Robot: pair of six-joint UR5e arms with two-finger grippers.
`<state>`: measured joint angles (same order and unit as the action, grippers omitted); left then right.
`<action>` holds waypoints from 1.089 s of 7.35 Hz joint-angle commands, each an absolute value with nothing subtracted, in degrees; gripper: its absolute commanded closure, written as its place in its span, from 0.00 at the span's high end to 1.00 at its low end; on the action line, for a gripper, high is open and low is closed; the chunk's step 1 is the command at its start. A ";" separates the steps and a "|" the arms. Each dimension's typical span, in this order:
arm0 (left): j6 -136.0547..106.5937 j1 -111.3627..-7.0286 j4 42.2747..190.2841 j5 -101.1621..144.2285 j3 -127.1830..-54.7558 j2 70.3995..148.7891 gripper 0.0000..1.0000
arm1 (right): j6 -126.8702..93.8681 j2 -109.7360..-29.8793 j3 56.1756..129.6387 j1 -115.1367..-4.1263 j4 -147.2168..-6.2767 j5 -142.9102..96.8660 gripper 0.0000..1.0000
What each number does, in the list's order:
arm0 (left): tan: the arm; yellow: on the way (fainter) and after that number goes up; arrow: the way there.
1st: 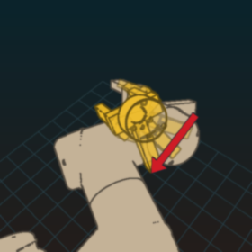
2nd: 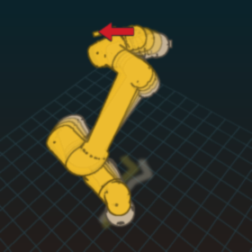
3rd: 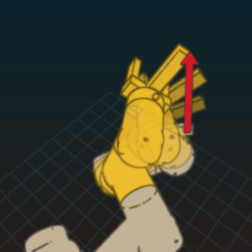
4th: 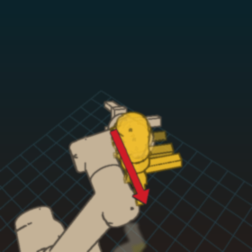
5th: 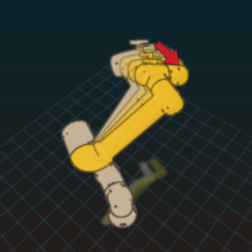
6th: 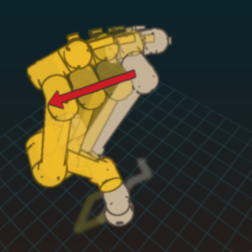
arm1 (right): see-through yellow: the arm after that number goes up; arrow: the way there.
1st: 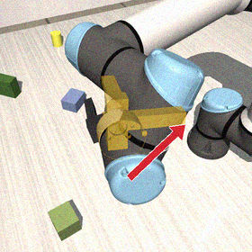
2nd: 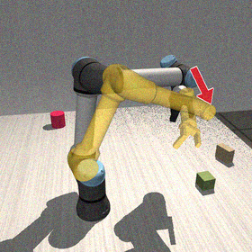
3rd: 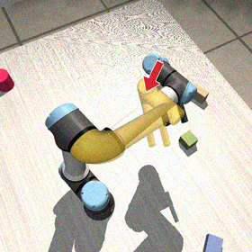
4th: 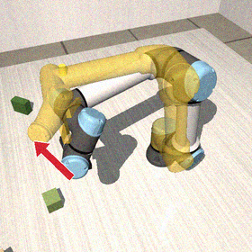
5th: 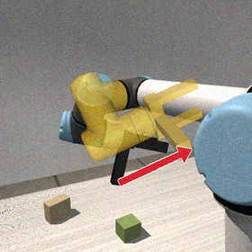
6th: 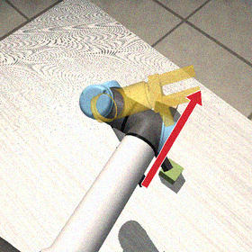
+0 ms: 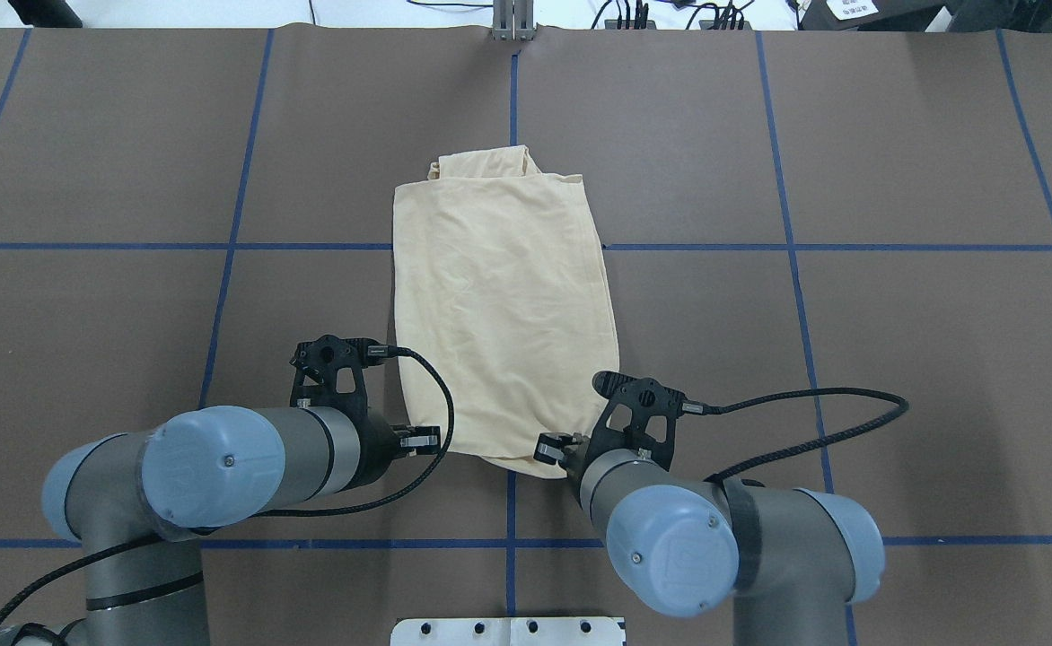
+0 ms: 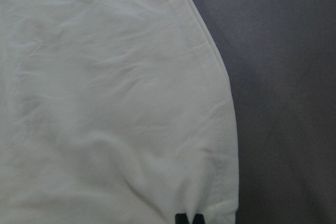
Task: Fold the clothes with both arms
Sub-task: 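Lift the near end with both grippers and fold it toward the far end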
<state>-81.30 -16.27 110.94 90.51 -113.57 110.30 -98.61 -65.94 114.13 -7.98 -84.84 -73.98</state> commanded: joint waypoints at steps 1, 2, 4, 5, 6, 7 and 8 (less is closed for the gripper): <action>-86.46 -11.73 103.49 91.49 -123.08 109.86 0.00 | -98.96 -70.12 127.81 0.74 -92.40 -70.34 0.00; -89.27 -8.64 100.05 91.41 -127.05 109.86 0.00 | -99.14 -70.05 131.97 3.23 -97.07 -69.62 0.00; -89.21 -7.91 98.97 91.41 -126.22 110.13 0.00 | -98.79 -69.35 130.01 2.21 -97.47 -69.70 0.00; -88.86 -8.78 98.96 91.41 -123.08 110.65 0.00 | -98.27 -67.08 125.47 -1.37 -97.12 -69.87 0.00; -88.51 -11.83 99.05 91.23 -120.18 111.87 0.00 | -96.78 -63.41 120.03 -5.84 -96.95 -70.13 0.00; -88.42 -14.21 99.14 91.06 -118.06 112.67 0.00 | -94.77 -61.89 117.45 -9.37 -97.03 -70.22 0.00; -88.16 -16.76 99.14 91.05 -115.86 114.24 0.00 | -94.49 -61.53 116.81 -12.01 -97.03 -70.31 0.00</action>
